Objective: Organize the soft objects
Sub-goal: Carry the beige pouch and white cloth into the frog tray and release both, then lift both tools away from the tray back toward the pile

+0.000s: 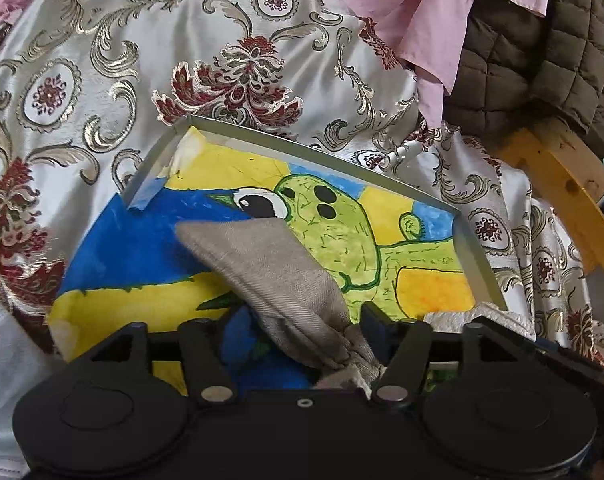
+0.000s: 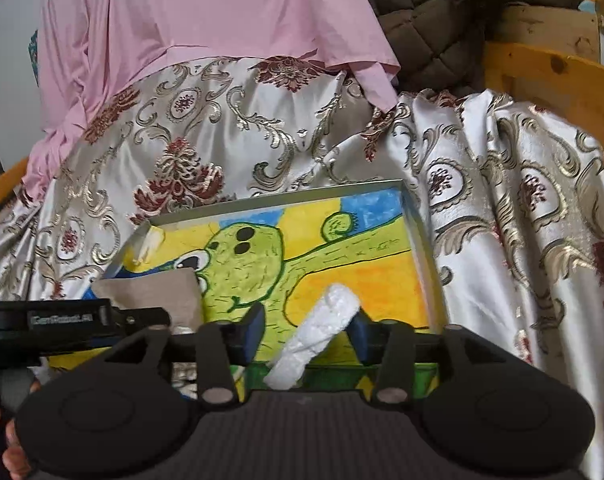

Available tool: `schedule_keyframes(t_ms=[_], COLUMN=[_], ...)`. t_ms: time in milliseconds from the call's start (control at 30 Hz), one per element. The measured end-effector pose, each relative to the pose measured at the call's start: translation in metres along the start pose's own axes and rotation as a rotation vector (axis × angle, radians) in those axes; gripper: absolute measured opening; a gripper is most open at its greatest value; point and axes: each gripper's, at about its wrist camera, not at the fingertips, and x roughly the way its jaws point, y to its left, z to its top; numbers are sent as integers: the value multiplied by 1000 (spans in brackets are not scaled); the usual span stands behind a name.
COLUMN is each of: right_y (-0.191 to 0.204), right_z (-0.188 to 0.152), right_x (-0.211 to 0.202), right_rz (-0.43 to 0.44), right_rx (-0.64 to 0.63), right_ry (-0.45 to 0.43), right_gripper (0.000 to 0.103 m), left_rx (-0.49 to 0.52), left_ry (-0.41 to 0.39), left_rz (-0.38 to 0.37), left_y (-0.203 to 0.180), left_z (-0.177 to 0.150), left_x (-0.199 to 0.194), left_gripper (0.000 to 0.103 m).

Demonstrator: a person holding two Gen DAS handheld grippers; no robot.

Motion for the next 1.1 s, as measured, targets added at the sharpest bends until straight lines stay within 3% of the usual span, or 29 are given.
schedule_keyframes(t_ms=[133,300,600,933,1100], right_y=[3,3,14,45,65], right_z=[3,7,10,9,-15], right_x=[-7,-28,-112,-232,-276], right_rz=[-47,-88,-43,-14,-58], right_rx=[-35,-67,-101,-149,-177], right_ry=[5,-14,-156,-338,-430], right_gripper=[75,85,102,103,103], left_rx=[0,8,60,165,241], left_ry=[1,-19,-185,-450,-565], left_rz=[22,29,-12,-71,-70], left_y=[-2,-7,-25,-43,-48], left_z=[-3,-5,-14,-41,-73], left_x=[-8,-30,-117,-239,-287], left_gripper=[79,86,100,102,102])
